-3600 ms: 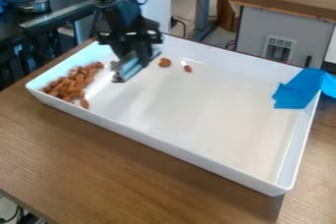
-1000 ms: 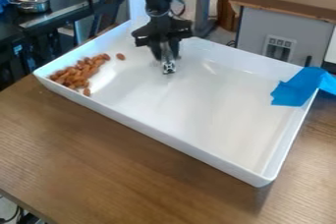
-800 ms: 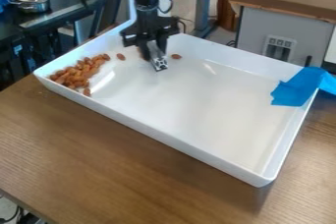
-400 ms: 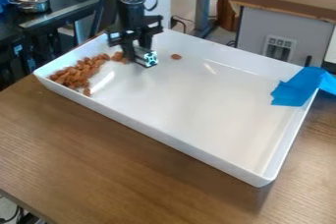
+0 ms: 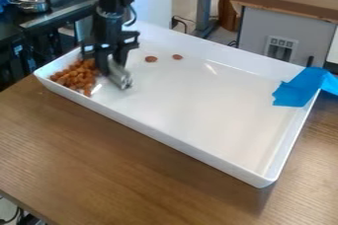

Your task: Sweep into pile

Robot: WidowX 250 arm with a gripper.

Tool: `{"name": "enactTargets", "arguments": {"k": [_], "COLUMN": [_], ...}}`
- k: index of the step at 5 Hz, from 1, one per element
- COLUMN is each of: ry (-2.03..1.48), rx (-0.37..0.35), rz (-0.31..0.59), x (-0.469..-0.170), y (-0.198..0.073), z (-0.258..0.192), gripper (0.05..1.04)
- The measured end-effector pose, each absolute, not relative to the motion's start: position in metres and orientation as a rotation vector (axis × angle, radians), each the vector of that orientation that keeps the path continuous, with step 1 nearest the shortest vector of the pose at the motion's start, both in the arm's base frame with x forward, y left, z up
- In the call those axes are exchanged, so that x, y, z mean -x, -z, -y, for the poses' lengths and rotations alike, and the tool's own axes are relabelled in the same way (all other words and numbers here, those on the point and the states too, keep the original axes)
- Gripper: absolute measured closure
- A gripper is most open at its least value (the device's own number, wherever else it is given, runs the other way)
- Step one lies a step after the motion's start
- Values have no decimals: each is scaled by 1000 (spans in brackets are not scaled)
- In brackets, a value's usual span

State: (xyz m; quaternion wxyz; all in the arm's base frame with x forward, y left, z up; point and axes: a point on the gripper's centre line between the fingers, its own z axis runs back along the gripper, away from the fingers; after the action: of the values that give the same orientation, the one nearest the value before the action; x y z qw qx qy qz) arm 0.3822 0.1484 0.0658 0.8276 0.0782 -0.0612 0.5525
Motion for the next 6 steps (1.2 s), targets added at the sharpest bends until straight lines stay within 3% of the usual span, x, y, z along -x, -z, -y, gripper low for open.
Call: {"name": "enactTargets", "arguments": {"k": [1,2,3,4,6], "ry": [-1265,-1259,-1173,-1084,-934], "rx": [-205,-97,18,53,5], "rz": [97,180,290,350,386], "x": [-364,-383,-421,-439,-467], "y": [-69,-89,-124,-135,-107], "z": [-146,-134,-105,-79,-45], "gripper": [704,704,704,704,704]}}
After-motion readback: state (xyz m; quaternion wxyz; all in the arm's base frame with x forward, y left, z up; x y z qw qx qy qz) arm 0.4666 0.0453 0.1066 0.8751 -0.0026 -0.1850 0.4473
